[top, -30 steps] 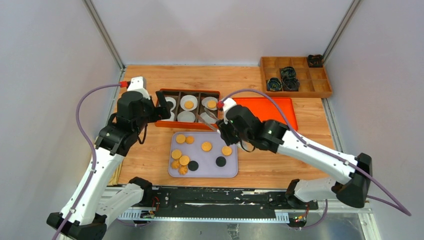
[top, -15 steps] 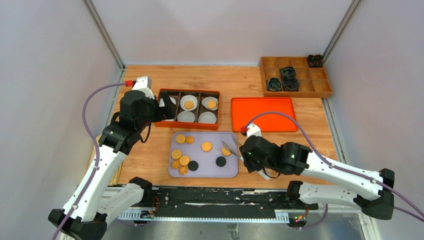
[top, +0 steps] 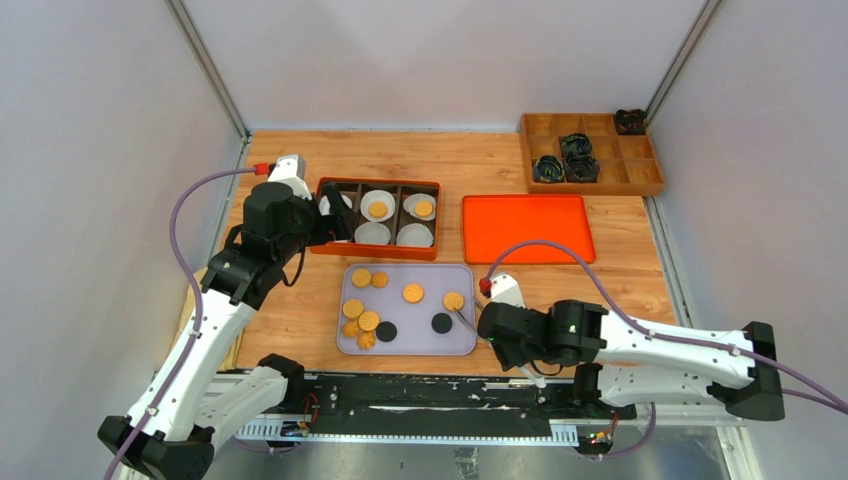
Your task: Pack the cookies
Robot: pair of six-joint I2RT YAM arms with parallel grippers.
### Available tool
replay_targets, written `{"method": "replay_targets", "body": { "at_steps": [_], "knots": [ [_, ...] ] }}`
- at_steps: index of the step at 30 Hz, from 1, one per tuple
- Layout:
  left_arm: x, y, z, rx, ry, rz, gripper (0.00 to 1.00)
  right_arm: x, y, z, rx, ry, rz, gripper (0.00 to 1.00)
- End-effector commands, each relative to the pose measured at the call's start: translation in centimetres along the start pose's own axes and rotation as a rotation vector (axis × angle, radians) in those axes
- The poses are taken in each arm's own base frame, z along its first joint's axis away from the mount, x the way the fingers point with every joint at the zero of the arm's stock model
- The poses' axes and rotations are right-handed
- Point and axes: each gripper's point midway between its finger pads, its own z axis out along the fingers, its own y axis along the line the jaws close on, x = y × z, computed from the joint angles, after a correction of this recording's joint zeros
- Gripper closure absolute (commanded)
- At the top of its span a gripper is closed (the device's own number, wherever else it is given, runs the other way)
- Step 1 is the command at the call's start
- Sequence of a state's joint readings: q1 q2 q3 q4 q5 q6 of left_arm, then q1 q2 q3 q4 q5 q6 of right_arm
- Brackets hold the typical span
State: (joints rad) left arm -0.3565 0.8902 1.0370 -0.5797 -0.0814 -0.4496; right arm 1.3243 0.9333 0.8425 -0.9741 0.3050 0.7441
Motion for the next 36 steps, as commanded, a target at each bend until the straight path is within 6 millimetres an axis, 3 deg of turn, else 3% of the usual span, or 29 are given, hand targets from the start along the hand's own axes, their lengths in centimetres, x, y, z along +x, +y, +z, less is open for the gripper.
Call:
{"method": "replay_targets", "body": {
  "at_steps": [1,18,36],
  "knots": [
    [0.0,-0.1,0.2,0.014,-0.007,-0.006,0.00,-0.3,-0.4,0.3,0.079,0.000,-0.025,0.52],
    [0.3,0.3,0.1,-0.002,-0.009,-0.002,0.00,-4.0,2.1,0.1,0.039,-0.064,-0.122,0.51],
    [0.0,0.2,-0.2,0.001,-0.017,0.005,0.00,-4.5,1.9,2.2,0.105,-0.063,-0.131,0.50]
  ]
}}
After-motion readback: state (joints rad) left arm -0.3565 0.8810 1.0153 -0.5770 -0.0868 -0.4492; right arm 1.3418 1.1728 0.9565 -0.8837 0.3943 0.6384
